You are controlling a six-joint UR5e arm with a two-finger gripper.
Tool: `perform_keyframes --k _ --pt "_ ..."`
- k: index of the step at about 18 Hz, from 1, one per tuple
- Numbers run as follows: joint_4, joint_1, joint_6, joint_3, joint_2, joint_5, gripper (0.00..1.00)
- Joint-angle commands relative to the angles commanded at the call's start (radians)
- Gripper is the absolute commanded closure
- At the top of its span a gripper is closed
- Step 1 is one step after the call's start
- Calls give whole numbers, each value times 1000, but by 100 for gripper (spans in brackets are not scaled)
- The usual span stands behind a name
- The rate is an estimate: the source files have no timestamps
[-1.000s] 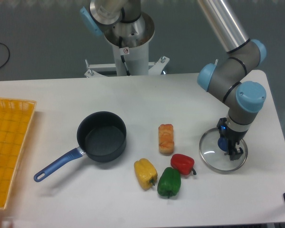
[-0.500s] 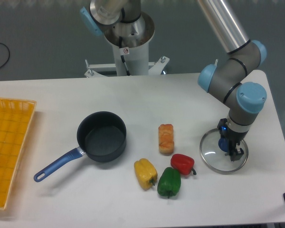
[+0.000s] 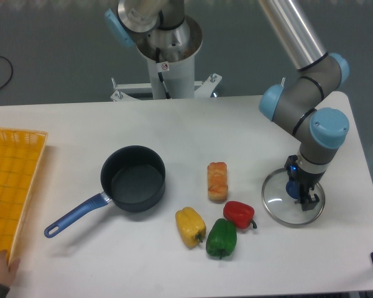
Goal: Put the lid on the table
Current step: 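Open the gripper to release the lid knob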
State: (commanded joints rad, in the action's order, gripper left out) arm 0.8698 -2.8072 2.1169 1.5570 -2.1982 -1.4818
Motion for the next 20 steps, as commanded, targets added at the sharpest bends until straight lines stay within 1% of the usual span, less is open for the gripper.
perform_keyframes --k 5,8,10,12,14,15,16,20 --pt "-3 0 0 0 -2 0 44" --pt "-3 -2 0 0 -2 0 37" --pt "-3 -2 0 0 -2 0 35" --pt "-3 0 0 0 -2 0 27" --pt "-2 -2 0 0 -2 0 15" --pt "-2 0 2 0 1 0 6" --pt "0 0 8 2 8 0 1" --pt "3 3 8 12 34 -2 0"
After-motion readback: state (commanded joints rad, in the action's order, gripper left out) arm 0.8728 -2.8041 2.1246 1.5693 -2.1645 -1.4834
